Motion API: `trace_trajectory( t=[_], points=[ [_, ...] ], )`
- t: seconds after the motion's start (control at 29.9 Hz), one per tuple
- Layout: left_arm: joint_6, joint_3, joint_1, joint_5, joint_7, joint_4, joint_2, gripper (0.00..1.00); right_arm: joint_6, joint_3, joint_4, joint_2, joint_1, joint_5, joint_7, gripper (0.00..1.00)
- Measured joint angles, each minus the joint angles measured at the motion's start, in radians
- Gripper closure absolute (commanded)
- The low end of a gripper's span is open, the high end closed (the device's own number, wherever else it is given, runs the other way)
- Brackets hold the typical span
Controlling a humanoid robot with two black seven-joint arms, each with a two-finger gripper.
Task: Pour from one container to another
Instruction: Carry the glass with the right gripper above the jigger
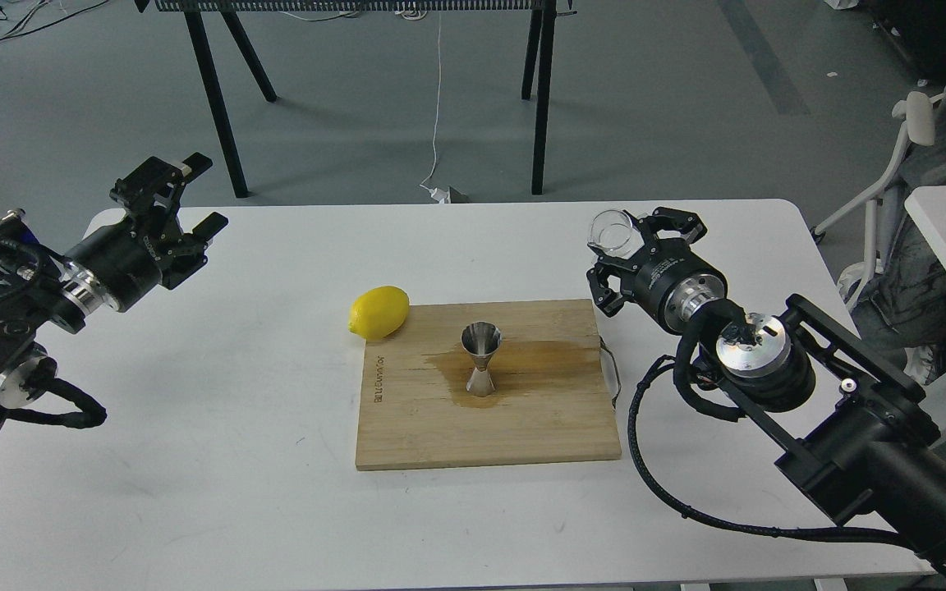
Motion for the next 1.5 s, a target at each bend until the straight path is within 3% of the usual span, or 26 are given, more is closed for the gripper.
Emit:
trace_trajectory(
  t=[0.74, 1.5],
  points=[
    [0.000, 0.000, 0.001, 0.000, 0.000, -0.002, -0.023, 0.01, -0.055, -0.408, 0.010, 0.010, 0.267, -0.038, -0.022, 0.58],
    [0.000, 0.005, 0.001, 0.000, 0.000, -0.001, -0.026, 0.01, -0.067, -0.561, 0.134, -0.106, 0.318, -0.190, -0.069, 0.57]
  ],
)
